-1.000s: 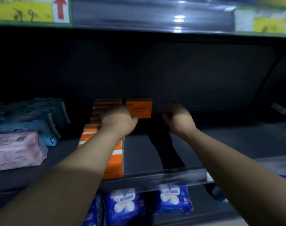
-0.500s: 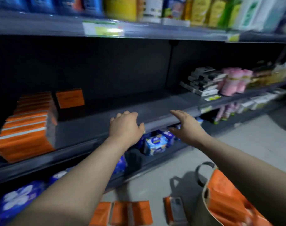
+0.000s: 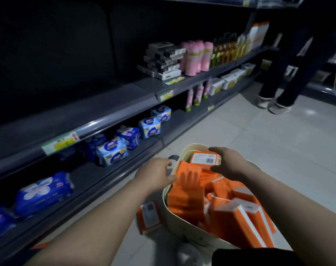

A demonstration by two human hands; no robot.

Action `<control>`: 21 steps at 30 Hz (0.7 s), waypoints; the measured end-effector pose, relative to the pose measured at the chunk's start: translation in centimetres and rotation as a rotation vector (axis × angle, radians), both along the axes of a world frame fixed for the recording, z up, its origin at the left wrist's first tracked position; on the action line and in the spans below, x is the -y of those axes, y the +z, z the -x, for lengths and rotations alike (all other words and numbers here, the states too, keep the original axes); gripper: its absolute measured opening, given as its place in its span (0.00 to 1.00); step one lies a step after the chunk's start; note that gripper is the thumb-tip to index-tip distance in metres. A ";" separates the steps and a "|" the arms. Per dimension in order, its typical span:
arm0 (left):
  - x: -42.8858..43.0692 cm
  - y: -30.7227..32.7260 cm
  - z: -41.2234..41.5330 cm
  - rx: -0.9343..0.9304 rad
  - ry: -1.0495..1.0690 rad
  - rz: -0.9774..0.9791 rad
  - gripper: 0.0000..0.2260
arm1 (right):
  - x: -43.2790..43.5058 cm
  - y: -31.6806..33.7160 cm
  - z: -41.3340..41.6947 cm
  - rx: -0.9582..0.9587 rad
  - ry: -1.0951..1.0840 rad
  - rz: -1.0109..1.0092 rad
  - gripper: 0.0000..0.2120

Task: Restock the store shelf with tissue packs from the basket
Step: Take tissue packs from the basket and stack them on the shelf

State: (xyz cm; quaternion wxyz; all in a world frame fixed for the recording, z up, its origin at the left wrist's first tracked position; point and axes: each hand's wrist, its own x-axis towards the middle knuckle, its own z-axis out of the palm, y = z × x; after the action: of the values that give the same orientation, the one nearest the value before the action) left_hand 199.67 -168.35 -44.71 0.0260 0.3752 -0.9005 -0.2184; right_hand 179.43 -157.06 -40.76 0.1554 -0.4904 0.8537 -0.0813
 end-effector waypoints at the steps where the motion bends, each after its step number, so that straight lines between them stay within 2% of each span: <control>1: -0.4 -0.9 0.8 0.024 -0.020 -0.031 0.22 | -0.5 -0.3 0.6 0.020 -0.015 -0.016 0.33; 6: -2.0 -4.3 3.4 0.243 -0.155 -0.128 0.34 | -2.4 -1.5 2.4 0.007 -0.051 -0.095 0.33; 9: -2.7 -5.6 4.0 0.348 -0.276 -0.065 0.33 | -3.1 -2.1 2.9 0.015 -0.063 -0.097 0.31; 14: -2.7 -7.0 4.4 0.309 -0.327 -0.009 0.20 | -4.8 -2.5 3.9 0.031 -0.040 -0.126 0.29; 18: -2.3 -6.9 4.7 0.213 -0.251 -0.083 0.14 | -6.7 -2.3 4.5 0.043 -0.020 -0.141 0.22; 21: -2.4 -6.2 4.9 0.124 -0.174 -0.111 0.16 | -8.0 -1.9 4.5 0.023 -0.003 -0.135 0.16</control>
State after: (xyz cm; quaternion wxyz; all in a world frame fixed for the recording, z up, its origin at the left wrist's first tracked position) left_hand 194.79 -165.95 -50.87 -0.0695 0.3095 -0.9160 -0.2456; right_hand 174.90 -149.06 -42.68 0.1977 -0.4765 0.8562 -0.0294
